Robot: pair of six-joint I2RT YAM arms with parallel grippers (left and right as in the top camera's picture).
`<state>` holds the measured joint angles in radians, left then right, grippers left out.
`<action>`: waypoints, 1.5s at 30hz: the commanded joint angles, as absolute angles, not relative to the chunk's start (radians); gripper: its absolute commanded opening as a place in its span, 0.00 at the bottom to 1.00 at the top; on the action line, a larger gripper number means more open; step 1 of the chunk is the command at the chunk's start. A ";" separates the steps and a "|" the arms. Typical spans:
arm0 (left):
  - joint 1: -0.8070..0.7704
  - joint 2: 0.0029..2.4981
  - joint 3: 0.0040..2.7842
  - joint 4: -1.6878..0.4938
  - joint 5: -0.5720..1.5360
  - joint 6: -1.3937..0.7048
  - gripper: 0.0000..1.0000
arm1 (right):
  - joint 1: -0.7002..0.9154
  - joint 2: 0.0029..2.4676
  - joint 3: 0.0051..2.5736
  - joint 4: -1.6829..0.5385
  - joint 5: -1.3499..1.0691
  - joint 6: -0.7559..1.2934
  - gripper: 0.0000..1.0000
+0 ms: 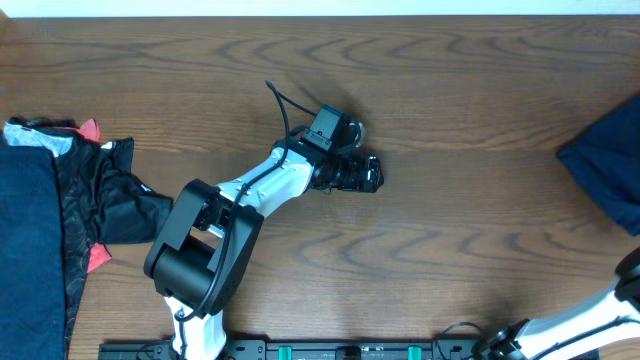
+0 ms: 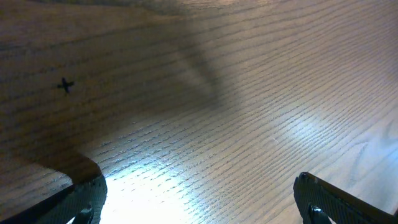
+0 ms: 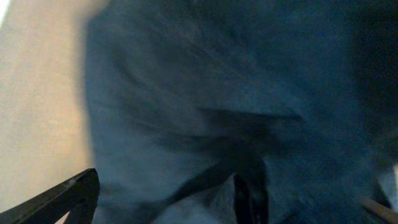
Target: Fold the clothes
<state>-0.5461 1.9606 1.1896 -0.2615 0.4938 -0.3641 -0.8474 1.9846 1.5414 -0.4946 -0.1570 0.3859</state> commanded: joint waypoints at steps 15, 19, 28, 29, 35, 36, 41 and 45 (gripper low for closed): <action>-0.547 1.977 1.180 -0.278 0.477 -0.350 0.98 | -0.793 1.776 1.552 -0.616 -0.088 0.335 0.88; -0.547 1.977 1.180 -0.273 0.461 -0.348 0.93 | -0.734 1.871 1.552 -0.706 -0.098 0.316 0.01; -0.546 1.977 1.180 -0.273 0.455 -0.348 0.78 | -0.536 2.055 1.552 -0.783 -0.139 0.337 0.01; -0.546 1.977 1.180 -0.273 0.455 -0.348 0.79 | -0.515 2.062 1.552 -0.782 -0.144 0.338 0.01; -0.547 1.977 1.180 -0.273 0.454 -0.348 0.79 | -0.430 2.063 1.552 -0.804 -0.147 0.344 0.01; -0.547 1.977 1.180 -0.272 0.454 -0.348 0.79 | -0.420 2.063 1.552 -0.817 -0.147 0.344 0.01; -0.547 1.977 1.180 -0.272 0.432 -0.348 0.79 | -0.378 2.064 1.549 -0.884 -0.146 0.366 0.01; -0.547 1.977 1.180 -0.273 0.432 -0.348 0.79 | -0.387 2.064 1.549 -0.906 -0.135 0.402 0.01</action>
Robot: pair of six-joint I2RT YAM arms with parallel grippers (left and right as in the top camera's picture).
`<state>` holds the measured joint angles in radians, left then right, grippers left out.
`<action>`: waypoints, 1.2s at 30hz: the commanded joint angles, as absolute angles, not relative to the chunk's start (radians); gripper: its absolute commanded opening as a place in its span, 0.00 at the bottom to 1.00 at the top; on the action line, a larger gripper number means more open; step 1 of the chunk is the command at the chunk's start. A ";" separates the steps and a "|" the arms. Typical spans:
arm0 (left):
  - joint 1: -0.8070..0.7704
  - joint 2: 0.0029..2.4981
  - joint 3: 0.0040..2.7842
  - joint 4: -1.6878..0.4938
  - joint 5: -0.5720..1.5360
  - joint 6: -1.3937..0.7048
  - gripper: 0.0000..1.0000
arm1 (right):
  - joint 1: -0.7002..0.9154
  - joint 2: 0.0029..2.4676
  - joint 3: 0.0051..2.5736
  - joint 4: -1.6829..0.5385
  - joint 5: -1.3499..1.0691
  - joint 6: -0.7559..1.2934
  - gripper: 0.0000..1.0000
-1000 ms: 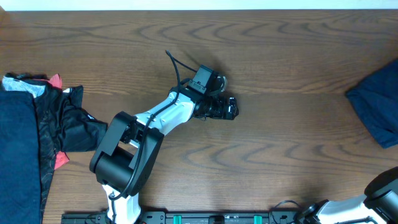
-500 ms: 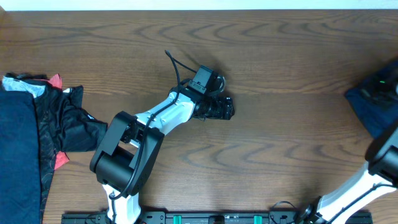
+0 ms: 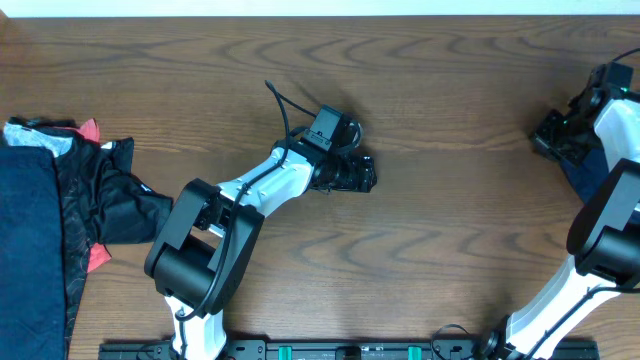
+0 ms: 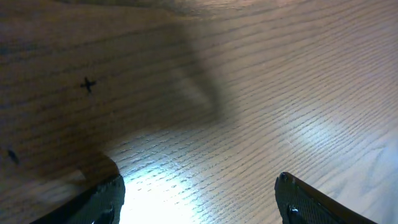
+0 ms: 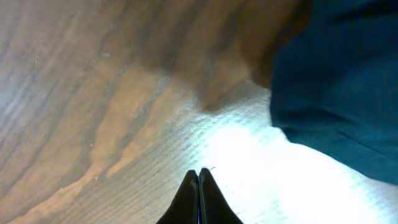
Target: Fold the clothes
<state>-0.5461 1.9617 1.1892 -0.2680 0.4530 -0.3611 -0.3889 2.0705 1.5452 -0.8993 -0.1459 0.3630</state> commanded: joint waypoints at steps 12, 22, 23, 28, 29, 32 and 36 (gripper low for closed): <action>-0.547 1.977 1.180 -0.276 0.433 -0.349 0.79 | -0.475 2.064 1.549 -0.981 -0.005 0.476 0.01; -0.547 1.977 1.180 -0.276 0.433 -0.349 0.80 | -0.570 2.064 1.549 -0.995 0.003 0.474 0.01; -0.547 1.977 1.180 -0.276 0.433 -0.349 0.80 | -0.571 2.064 1.549 -0.993 0.003 0.474 0.01; -0.547 1.977 1.180 -0.276 0.433 -0.349 0.80 | -0.567 2.064 1.543 -0.973 -0.001 0.475 0.00; -0.547 1.977 1.180 -0.276 0.433 -0.349 0.79 | -0.567 2.064 1.538 -0.962 -0.002 0.474 0.01; -0.547 1.977 1.180 -0.276 0.433 -0.349 0.80 | -0.559 2.064 1.512 -0.912 -0.004 0.475 0.01; -0.547 1.977 1.180 -0.282 0.433 -0.349 0.79 | -0.555 2.064 1.470 -0.848 -0.004 0.497 0.01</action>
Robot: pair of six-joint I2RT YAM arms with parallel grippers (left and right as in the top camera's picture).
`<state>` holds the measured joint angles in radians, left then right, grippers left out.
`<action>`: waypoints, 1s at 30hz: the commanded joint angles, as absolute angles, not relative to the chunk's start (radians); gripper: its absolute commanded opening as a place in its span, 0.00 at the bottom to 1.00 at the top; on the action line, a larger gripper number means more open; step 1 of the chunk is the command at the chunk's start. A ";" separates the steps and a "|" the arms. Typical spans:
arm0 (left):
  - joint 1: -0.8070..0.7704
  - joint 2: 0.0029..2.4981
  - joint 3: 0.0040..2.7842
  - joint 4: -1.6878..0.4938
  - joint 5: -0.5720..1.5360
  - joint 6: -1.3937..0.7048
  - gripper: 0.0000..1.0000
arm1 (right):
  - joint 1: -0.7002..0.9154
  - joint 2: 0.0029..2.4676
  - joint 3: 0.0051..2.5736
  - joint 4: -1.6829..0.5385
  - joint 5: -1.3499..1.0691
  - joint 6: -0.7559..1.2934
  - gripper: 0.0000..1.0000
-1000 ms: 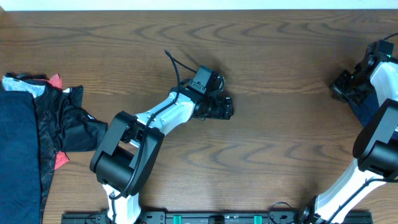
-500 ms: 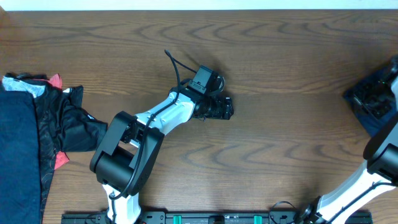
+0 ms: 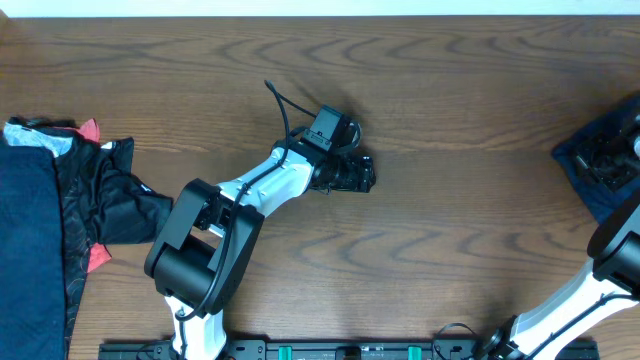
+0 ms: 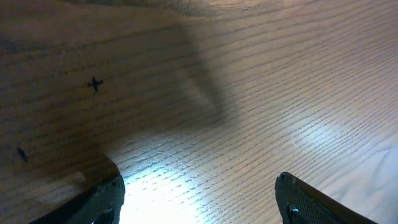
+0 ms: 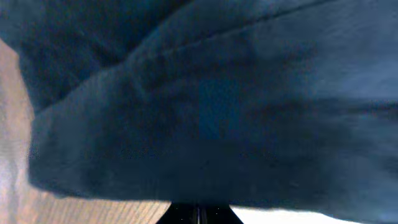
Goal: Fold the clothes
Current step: 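Lower the bundle at the right edge and release it with the right gripper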
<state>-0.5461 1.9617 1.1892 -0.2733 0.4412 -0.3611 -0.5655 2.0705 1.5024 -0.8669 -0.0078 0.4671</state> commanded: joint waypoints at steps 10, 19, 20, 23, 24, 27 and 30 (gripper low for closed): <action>-0.547 1.977 1.180 -0.299 0.433 -0.349 0.80 | -0.569 2.064 1.398 -0.642 0.004 0.558 0.01; -0.547 1.977 1.180 -0.299 0.433 -0.349 0.79 | -0.570 2.064 1.398 -0.429 0.038 0.659 0.01; -0.547 1.977 1.180 -0.302 0.433 -0.350 0.80 | -0.570 2.064 1.398 -0.405 0.059 0.665 0.01; -0.547 1.977 1.180 -0.311 0.433 -0.352 0.79 | -0.575 2.064 1.398 -0.353 0.136 0.665 0.01; -0.547 1.977 1.180 -0.318 0.433 -0.352 0.80 | -0.580 2.064 1.398 -0.343 0.169 0.665 0.01; -0.547 1.977 1.180 -0.336 0.433 -0.352 0.79 | -0.607 2.064 1.398 -0.340 0.225 0.645 0.01; -0.547 1.977 1.180 -0.339 0.433 -0.352 0.80 | -0.652 2.064 1.398 -0.349 0.237 0.612 0.01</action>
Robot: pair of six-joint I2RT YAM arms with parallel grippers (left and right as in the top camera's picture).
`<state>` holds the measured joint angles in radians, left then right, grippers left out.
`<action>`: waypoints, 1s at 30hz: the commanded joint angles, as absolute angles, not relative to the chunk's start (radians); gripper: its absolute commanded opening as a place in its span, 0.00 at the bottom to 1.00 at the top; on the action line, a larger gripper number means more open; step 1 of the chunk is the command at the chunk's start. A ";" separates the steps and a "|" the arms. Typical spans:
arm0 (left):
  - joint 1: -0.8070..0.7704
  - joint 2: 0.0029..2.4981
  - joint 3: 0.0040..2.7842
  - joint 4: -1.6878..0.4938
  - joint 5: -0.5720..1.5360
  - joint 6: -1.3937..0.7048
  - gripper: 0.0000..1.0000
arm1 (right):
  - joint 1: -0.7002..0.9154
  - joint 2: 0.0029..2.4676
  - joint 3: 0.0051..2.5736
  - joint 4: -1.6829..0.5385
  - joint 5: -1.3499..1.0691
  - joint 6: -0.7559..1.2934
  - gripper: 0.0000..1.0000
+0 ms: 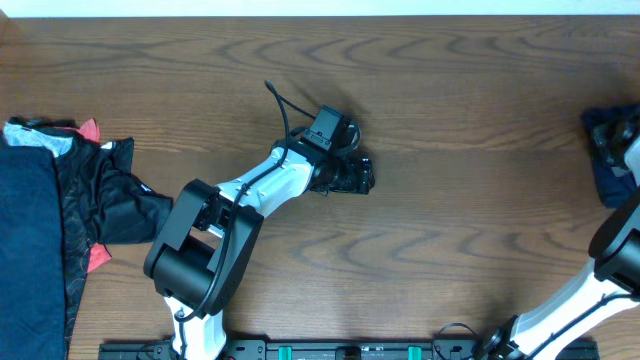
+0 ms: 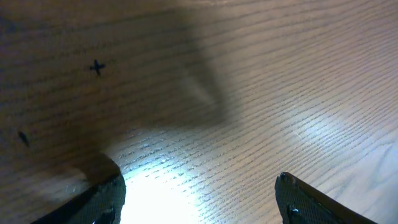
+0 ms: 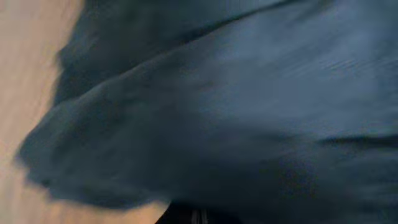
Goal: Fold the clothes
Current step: 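Lower the bundle at the right edge and release it with the right gripper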
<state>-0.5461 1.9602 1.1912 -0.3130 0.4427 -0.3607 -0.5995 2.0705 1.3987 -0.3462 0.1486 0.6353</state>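
A dark blue garment (image 1: 608, 178) lies bunched at the table's right edge, partly out of view. It fills the right wrist view (image 3: 236, 106). My right gripper (image 1: 606, 132) sits on it; its fingers (image 3: 199, 216) are pressed together with the cloth covering their tips. My left gripper (image 1: 360, 177) rests mid-table, far from any cloth. Its open fingers (image 2: 199, 182) frame only bare wood. A pile of clothes lies at the left edge: a dark blue piece (image 1: 25, 240) and a black one with red patches (image 1: 105, 195).
The brown wooden table (image 1: 450, 250) stretches between the two cloth heaps. A small black cross mark (image 2: 96, 66) is on the wood in front of the left gripper. The left arm's cable (image 1: 280, 105) loops toward the back.
The right gripper has shifted to the right and toward the back. The dark blue garment's left edge has gone with it, so less cloth shows in the overhead view. The left arm has not moved.
First the right arm was nearly out of the overhead view, its open fingers over the spread blue garment. Then its gripper was shut, empty, over bare wood by the garment's back-left edge. Then it lay shut on the garment, which now sits further right. The left gripper stayed open mid-table.
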 commanded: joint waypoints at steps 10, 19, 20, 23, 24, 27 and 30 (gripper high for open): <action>-0.547 1.977 1.180 -0.334 0.432 -0.352 0.80 | -0.801 2.064 1.398 -0.408 0.207 0.561 0.01; -0.547 1.977 1.180 -0.331 0.433 -0.353 0.80 | -0.788 2.059 1.400 -0.439 0.093 0.548 0.01; -0.547 1.977 1.180 -0.328 0.433 -0.352 0.80 | -0.781 2.057 1.401 -0.440 0.041 0.522 0.01; -0.547 1.977 1.180 -0.316 0.432 -0.352 0.80 | -0.744 2.050 1.401 -0.446 -0.065 0.503 0.01; -0.547 1.977 1.180 -0.313 0.433 -0.352 0.80 | -0.728 2.047 1.401 -0.450 -0.068 0.503 0.01; -0.547 1.977 1.180 -0.310 0.433 -0.353 0.80 | -0.668 2.029 1.401 -0.458 -0.057 0.498 0.01; -0.547 1.977 1.180 -0.311 0.433 -0.352 0.80 | -0.610 2.000 1.401 -0.449 -0.057 0.445 0.01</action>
